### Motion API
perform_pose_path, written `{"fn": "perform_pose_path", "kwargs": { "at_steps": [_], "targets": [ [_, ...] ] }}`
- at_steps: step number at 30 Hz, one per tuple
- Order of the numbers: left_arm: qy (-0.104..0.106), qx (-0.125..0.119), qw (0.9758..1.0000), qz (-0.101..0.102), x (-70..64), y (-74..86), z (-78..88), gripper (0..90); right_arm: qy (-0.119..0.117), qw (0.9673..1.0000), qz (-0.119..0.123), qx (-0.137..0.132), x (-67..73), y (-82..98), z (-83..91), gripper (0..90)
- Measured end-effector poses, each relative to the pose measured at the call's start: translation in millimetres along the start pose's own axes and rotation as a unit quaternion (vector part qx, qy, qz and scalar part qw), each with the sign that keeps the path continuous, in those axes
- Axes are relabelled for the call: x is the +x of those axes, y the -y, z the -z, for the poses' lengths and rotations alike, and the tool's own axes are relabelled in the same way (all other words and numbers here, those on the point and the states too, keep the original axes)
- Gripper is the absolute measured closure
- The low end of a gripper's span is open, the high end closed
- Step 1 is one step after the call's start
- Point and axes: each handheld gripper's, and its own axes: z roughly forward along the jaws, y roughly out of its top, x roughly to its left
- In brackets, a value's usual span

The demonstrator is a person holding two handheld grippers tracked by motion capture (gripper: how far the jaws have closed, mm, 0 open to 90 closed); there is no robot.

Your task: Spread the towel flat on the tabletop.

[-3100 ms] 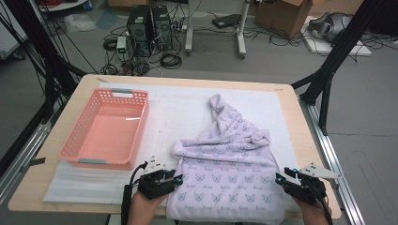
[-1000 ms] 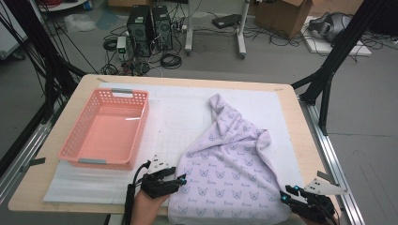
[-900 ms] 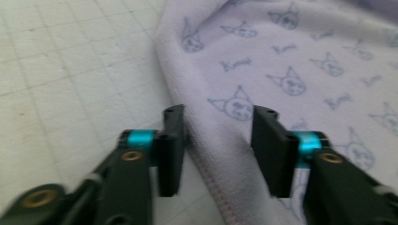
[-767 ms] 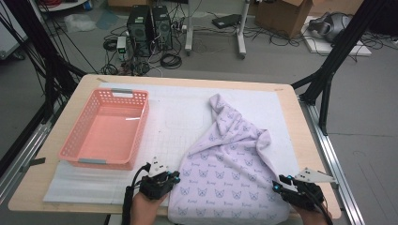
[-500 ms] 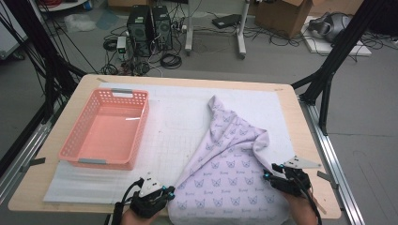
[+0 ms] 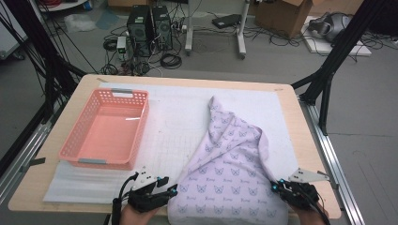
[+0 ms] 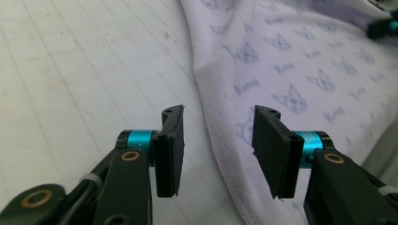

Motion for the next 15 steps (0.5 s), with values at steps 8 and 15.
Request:
{"fn": "perform_pose_path", "kwargs": {
  "at_steps": [8,15],
  "targets": [
    [0.005,-0.006,0.9999,0.011,8.8,-13.1,-21.4,52.1,0.018,0.999,-0.022,-0.033,-4.0,7.0,23.3,60.6],
    [0.009,-0.011,0.9999,0.009,13.4,-19.7,-28.7,52.0,0.065,0.9953,-0.031,-0.066,-19.7,-29.7,-9.4,59.8]
  ]
}}
